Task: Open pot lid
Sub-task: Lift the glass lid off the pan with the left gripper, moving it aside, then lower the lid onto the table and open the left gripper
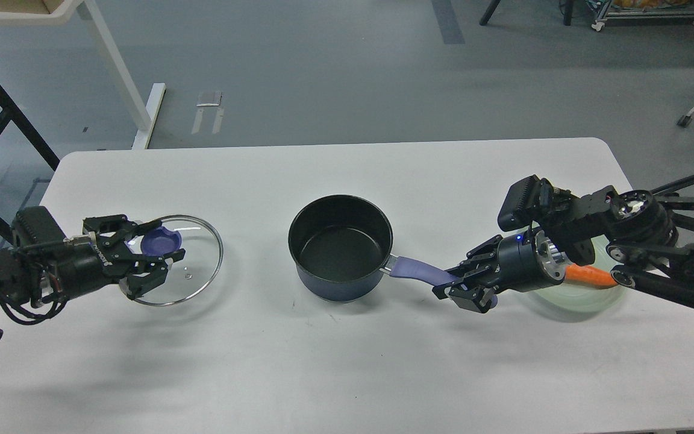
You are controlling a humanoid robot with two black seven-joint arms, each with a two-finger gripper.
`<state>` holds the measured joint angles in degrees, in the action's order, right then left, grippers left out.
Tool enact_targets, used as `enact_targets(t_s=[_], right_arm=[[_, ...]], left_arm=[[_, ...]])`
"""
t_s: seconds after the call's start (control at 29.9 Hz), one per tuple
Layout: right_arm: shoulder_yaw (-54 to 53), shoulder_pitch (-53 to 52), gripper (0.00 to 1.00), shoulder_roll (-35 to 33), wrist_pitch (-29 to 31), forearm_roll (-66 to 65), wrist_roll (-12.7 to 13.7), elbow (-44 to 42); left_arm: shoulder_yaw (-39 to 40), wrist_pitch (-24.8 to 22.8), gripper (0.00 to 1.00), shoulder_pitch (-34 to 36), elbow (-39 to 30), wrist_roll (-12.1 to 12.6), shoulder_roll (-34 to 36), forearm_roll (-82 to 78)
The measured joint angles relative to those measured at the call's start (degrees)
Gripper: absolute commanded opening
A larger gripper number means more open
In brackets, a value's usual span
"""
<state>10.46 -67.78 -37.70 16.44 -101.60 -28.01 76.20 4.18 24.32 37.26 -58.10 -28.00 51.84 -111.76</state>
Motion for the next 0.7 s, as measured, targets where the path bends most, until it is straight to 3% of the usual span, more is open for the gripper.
enact_targets(t_s=[0.4, 0.7], right_arm=[[0.0, 0.0, 0.28, 0.0, 0.0, 0.0, 0.0, 0.0], [0.0, 0.1, 0.29, 0.1, 0.0, 0.0, 0.0, -0.3]], left_arm=[[-2.2, 2.0, 0.57, -2.2, 3.9, 0.0, -0.7, 2.1], [-4.8, 2.7, 0.76, -2.4, 5.7, 0.0, -1.2, 5.5]])
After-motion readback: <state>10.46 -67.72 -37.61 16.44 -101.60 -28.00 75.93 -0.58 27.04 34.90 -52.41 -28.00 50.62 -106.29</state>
